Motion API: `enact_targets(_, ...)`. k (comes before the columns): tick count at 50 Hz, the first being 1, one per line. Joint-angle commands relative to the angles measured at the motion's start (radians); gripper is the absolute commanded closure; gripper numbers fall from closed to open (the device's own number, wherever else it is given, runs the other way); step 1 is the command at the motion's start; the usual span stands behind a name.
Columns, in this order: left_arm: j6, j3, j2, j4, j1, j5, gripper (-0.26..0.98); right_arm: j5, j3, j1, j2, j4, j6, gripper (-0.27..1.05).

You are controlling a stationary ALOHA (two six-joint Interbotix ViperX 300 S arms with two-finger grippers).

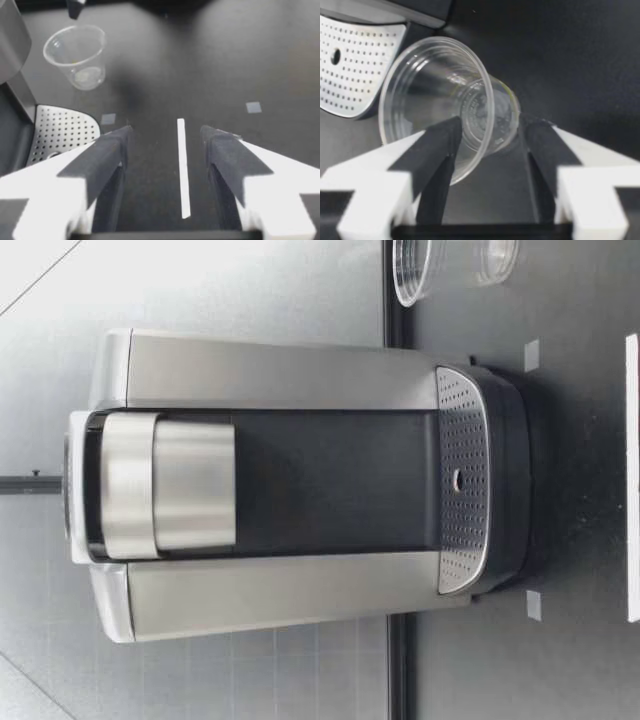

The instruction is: Place the coffee capsule inside the capsule container, then place the cup onto the center of the cup tray, then push the 'Hot Water' and 'Travel Mug' buttons.

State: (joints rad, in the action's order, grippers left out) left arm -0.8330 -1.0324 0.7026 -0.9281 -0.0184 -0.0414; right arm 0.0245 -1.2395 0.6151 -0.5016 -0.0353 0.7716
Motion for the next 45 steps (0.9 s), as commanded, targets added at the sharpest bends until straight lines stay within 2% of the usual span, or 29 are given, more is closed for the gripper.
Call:
enact_targets(1, -0.002, 0.009, 0.005, 0.002, 0.005, 0.005, 0.25, -0.006, 0.023, 0.005, 0.006, 0.002, -0.002, 0.24)
enact_targets(31, -0.002, 0.005, 0.005, 0.005, 0.005, 0.005, 0.25, -0.006, 0.052, -0.021, 0.086, 0.005, -0.003, 0.25)
enact_targets(35, -0.002, 0.000, 0.006, 0.005, 0.005, 0.005, 0.25, -0.003, 0.054, -0.021, 0.094, 0.003, -0.003, 0.27)
enact_targets(45, -0.002, -0.002, 0.009, 0.005, 0.005, 0.005, 0.25, 0.011, 0.057, -0.023, 0.094, 0.005, -0.003, 0.44)
